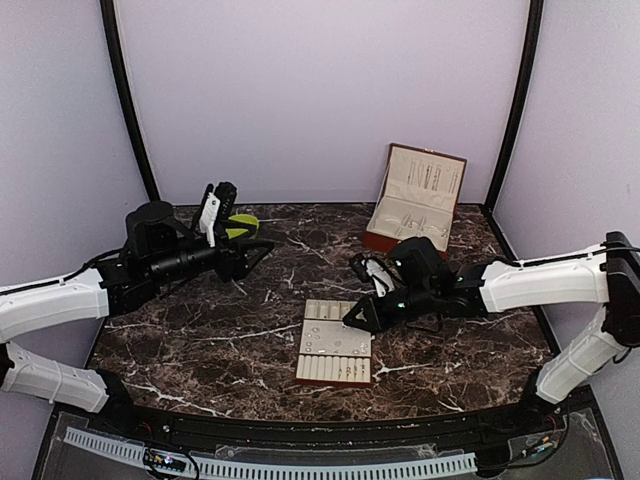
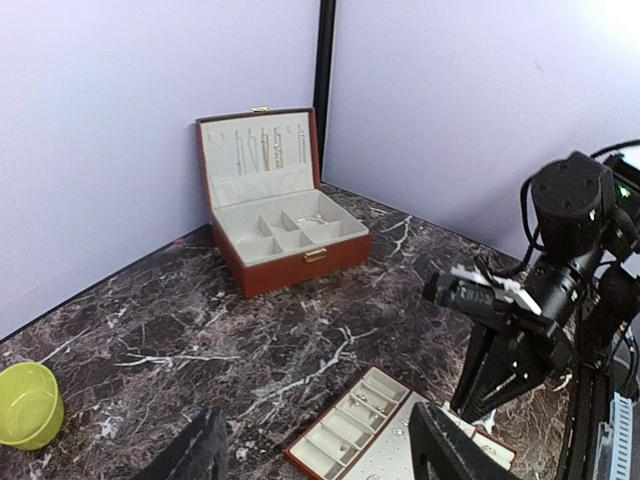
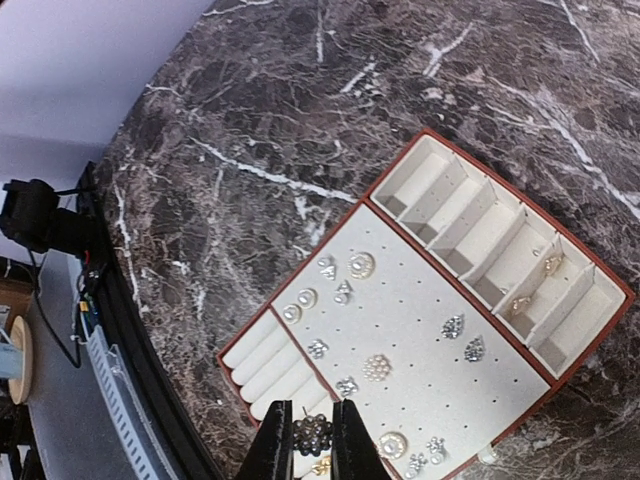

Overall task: Organize the mixed jewelry
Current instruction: Insert the earring into the earring holder.

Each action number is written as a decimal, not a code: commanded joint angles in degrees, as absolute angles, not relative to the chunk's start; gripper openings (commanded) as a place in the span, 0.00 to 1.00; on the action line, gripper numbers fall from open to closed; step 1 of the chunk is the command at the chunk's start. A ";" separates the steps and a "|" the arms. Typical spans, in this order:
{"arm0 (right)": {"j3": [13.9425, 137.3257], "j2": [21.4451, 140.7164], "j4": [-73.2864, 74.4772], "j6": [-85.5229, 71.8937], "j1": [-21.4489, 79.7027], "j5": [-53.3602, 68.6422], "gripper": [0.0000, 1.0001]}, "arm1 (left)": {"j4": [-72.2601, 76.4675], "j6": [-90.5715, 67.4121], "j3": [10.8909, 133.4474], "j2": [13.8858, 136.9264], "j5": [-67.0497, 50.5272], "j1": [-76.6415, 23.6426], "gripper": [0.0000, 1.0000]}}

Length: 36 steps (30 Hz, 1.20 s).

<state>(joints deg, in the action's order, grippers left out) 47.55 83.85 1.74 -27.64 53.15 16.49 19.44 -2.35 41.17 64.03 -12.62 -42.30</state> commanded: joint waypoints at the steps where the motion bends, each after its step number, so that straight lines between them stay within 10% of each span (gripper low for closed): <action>1: 50.62 86.92 5.19 -25.74 54.77 11.71 0.11 | 16.09 -4.75 44.03 62.54 -14.33 -38.82 0.64; 36: 55.74 98.47 11.06 -25.92 59.47 2.07 0.11 | 19.39 -3.10 39.98 61.43 -13.80 -37.01 0.66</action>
<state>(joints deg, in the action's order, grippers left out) 54.00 97.25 10.83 -26.57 58.65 2.96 18.68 -3.64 40.21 61.41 -13.04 -37.34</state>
